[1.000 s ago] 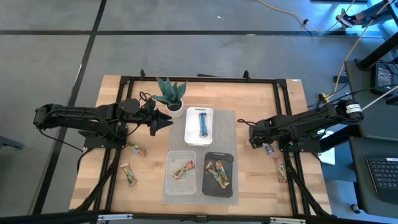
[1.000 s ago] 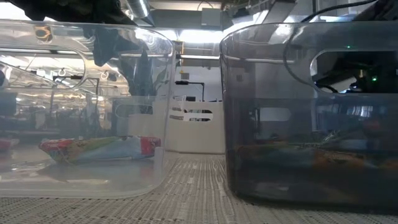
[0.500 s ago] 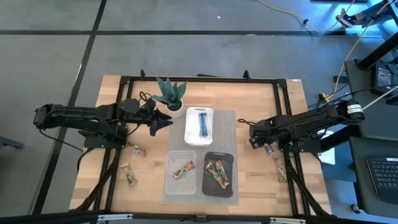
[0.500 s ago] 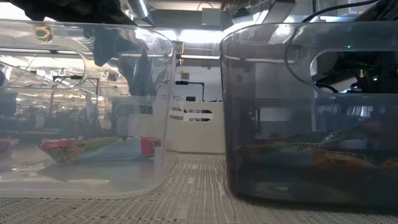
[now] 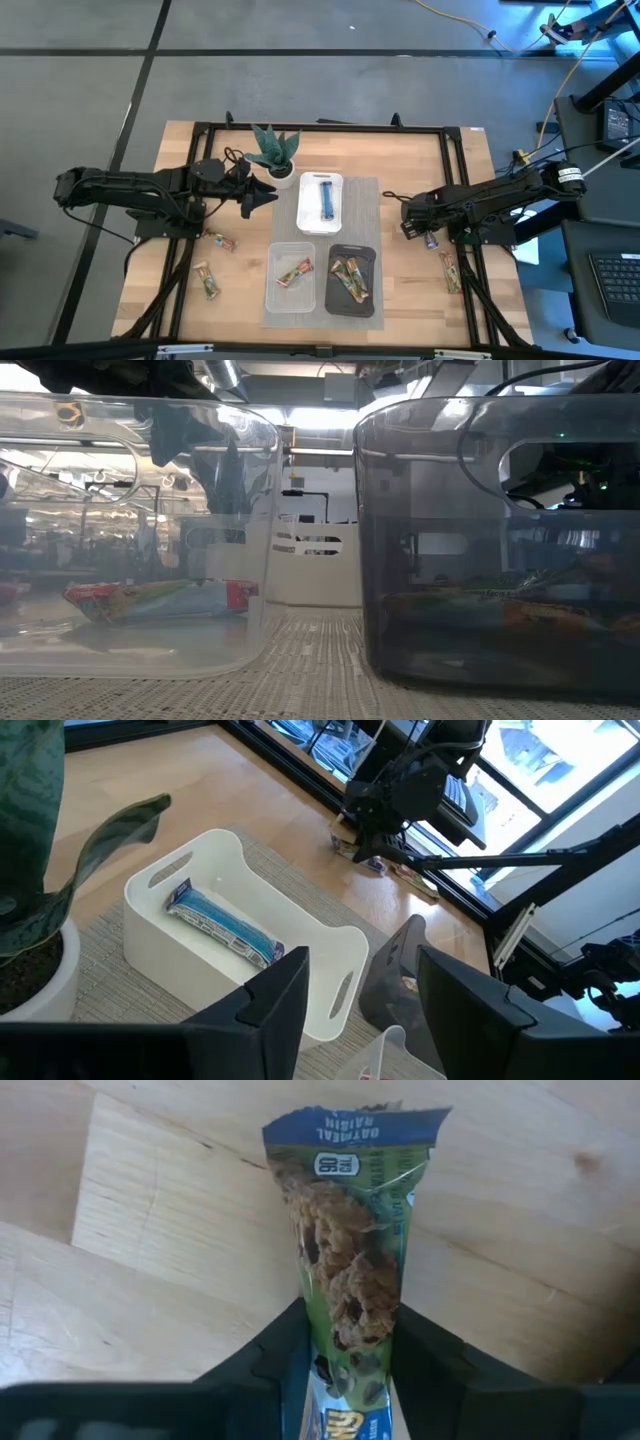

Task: Pick and place Granola Bars by type
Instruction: Put the blue granola bar into the white bin

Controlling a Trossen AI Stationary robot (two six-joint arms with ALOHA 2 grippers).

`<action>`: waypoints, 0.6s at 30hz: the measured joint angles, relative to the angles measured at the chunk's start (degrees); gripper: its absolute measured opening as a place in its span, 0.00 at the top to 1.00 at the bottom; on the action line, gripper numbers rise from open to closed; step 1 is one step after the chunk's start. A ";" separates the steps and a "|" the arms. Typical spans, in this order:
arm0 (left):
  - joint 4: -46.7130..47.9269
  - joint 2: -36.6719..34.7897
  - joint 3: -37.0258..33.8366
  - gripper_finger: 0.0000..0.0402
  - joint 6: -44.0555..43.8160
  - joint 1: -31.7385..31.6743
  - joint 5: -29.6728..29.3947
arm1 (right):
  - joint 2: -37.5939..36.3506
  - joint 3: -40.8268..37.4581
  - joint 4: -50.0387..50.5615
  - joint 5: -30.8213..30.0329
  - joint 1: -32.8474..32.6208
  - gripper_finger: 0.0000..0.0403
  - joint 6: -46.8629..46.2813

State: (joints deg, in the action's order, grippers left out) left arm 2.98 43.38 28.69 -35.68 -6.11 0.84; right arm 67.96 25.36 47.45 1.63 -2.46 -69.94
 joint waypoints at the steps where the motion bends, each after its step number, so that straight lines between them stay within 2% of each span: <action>1: 0.00 0.00 0.00 0.56 0.00 0.00 0.00 | 0.00 -0.02 0.00 0.00 0.00 0.69 0.01; 18: -0.02 0.00 0.00 0.57 -0.04 0.00 0.01 | 0.28 2.40 0.01 -0.80 -0.04 0.71 3.50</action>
State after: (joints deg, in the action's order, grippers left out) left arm 2.97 43.38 28.69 -35.72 -6.11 0.85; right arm 68.24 27.76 47.47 0.82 -2.49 -66.45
